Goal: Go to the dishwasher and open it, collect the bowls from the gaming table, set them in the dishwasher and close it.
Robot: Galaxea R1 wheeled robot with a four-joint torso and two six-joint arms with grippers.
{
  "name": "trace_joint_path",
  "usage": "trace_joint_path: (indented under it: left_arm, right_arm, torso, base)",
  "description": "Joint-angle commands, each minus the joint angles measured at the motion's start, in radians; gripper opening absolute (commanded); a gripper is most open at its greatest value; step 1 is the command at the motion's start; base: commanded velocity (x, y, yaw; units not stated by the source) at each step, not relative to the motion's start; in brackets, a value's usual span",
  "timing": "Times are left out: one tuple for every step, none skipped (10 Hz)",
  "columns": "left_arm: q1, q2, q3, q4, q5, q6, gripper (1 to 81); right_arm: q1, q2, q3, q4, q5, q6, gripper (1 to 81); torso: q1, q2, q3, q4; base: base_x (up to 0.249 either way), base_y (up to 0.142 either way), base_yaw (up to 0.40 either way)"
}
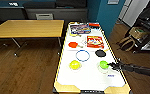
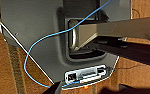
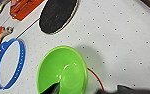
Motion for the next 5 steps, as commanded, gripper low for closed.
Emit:
trace_joint_path:
  left_arm:
    - [-0.003,0.005,0.007,-0.009,0.081,0.002,81.1]
    - [-0.003,0.003,0.007,-0.009,0.081,0.002,81.1]
    - [-0.003,0.0,0.007,-0.009,0.081,0.002,81.1]
    - [-0.003,-0.001,0.007,-0.009,0.081,0.002,81.1]
    - [-0.003,-0.003,0.007,-0.009,0.081,0.002,81.1]
  right_arm:
    - [0.135,-0.02,-0.018,0.012,-0.016,0.006,81.1]
    - [0.13,-0.009,-0.029,0.014,-0.012,0.006,81.1]
    - [0.133,0.014,-0.049,0.014,-0.008,0.006,81.1]
    - [0.141,0.025,-0.055,0.014,-0.008,0.006,81.1]
    - [0.146,0.034,-0.058,0.014,-0.008,0.006,81.1]
  torso:
    - [0.0,0.0,0.0,0.0]
    - [0.0,0.0,0.0,0.0]
    - [0.0,0.0,0.0,0.0]
    - [0.0,0.0,0.0,0.0]
    - [0.0,0.0,0.0,0.0]
  base:
    - [0.0,0.0,0.0]
    - [0.0,0.0,0.0]
    - [0.0,0.0,0.0]
    - [0.0,0.0,0.0]
    - [0.0,0.0,0.0]
